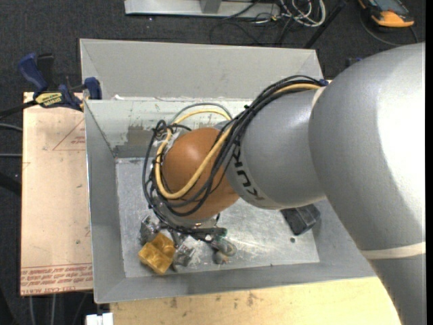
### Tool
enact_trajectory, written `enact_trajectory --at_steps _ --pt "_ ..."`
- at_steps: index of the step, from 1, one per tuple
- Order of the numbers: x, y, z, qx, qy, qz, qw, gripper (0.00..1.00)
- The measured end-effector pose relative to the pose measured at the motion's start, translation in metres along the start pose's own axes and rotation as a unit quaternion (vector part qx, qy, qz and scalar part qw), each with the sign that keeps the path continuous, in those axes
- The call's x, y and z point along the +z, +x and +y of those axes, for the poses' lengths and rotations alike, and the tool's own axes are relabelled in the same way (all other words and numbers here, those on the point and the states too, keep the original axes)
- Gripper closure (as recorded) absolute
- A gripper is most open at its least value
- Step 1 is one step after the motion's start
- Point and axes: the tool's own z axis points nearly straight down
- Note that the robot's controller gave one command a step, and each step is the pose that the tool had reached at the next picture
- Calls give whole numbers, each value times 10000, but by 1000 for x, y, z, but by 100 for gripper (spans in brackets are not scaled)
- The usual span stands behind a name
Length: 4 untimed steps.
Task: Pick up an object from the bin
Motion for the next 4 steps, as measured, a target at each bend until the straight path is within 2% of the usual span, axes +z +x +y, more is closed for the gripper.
enact_trajectory --at_steps 1,2,3,4 --pt "0 0 0 0 -1 -1 10000 100" --pt "-116 2 -4 -42 -23 -10 10000 100" --pt "-116 2 -4 -42 -25 -8 10000 100" --pt "-167 8 -6 -130 -38 15 9999 100"
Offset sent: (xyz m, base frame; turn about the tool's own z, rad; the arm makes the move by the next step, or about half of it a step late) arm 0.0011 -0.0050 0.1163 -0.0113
